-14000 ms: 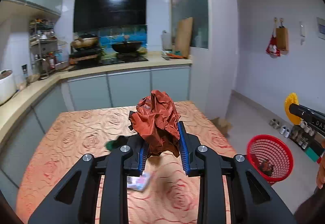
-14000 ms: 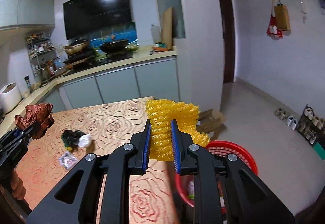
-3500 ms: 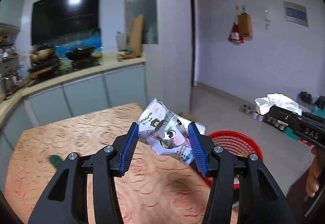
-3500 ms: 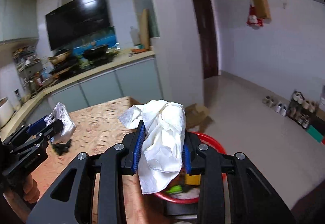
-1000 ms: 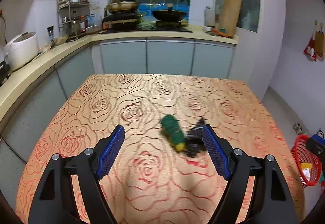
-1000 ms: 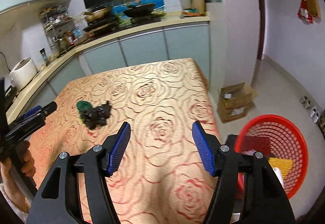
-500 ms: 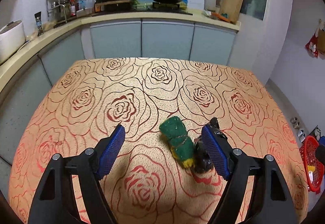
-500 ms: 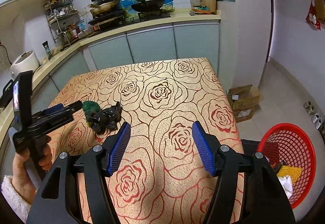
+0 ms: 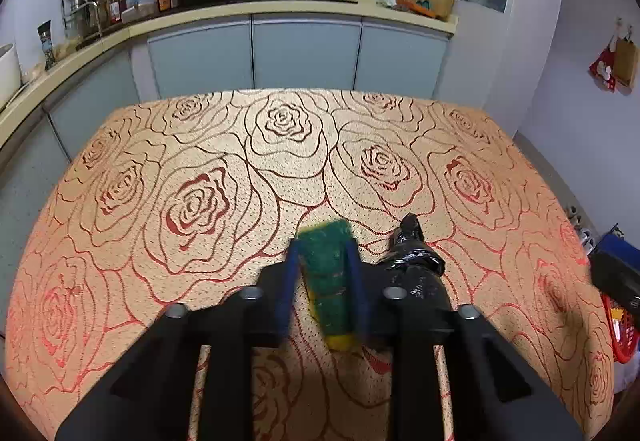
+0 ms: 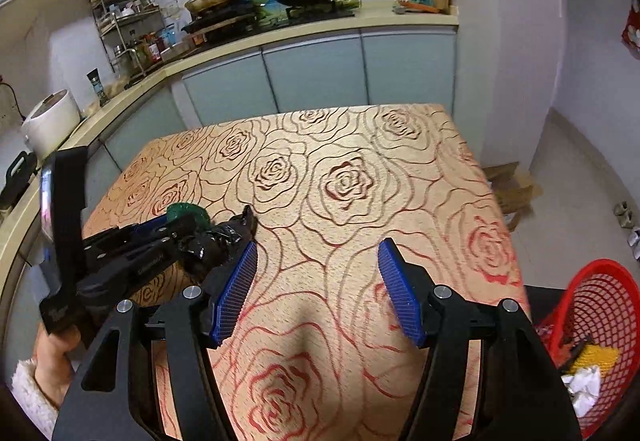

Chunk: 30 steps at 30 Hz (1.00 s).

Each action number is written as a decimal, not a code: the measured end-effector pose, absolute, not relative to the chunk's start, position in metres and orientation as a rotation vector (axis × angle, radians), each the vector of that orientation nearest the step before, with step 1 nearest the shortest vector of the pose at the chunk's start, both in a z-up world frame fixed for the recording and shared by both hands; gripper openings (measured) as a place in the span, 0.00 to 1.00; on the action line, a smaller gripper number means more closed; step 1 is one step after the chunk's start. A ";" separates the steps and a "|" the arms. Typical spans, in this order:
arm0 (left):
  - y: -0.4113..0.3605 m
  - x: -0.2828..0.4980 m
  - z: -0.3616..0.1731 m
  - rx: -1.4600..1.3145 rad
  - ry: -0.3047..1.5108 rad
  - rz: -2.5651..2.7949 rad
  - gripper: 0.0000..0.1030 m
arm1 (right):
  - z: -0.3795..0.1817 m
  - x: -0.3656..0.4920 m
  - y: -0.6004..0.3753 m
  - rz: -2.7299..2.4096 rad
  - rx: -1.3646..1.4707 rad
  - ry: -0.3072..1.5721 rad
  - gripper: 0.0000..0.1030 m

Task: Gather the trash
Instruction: 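Grasp green-yellow sponge with left tool while right tool grasps black plastic bag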

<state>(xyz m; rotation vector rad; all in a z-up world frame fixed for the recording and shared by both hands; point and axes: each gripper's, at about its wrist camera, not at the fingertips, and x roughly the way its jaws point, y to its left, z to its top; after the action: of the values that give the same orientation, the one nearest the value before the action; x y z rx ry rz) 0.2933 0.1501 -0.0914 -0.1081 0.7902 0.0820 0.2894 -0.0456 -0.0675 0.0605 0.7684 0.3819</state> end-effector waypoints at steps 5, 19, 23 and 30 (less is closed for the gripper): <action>0.161 0.274 -0.081 -0.123 0.751 0.107 0.16 | -0.078 0.305 -0.019 0.440 0.071 0.814 0.59; 0.206 0.214 -0.047 -0.115 0.612 0.275 0.16 | -0.115 0.336 0.067 0.486 -0.052 0.903 0.59; 0.213 0.204 -0.043 -0.126 0.593 0.298 0.16 | -0.119 0.335 0.076 0.494 -0.094 0.906 0.46; 0.209 0.193 -0.040 -0.109 0.569 0.316 0.16 | -0.111 0.321 0.071 0.480 -0.127 0.852 0.37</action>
<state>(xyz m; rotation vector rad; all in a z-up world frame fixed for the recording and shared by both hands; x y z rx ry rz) 0.1925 0.2094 -0.0400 -0.1087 0.5686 0.3156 0.3208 0.0709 -0.1108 -0.1269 0.8515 0.4802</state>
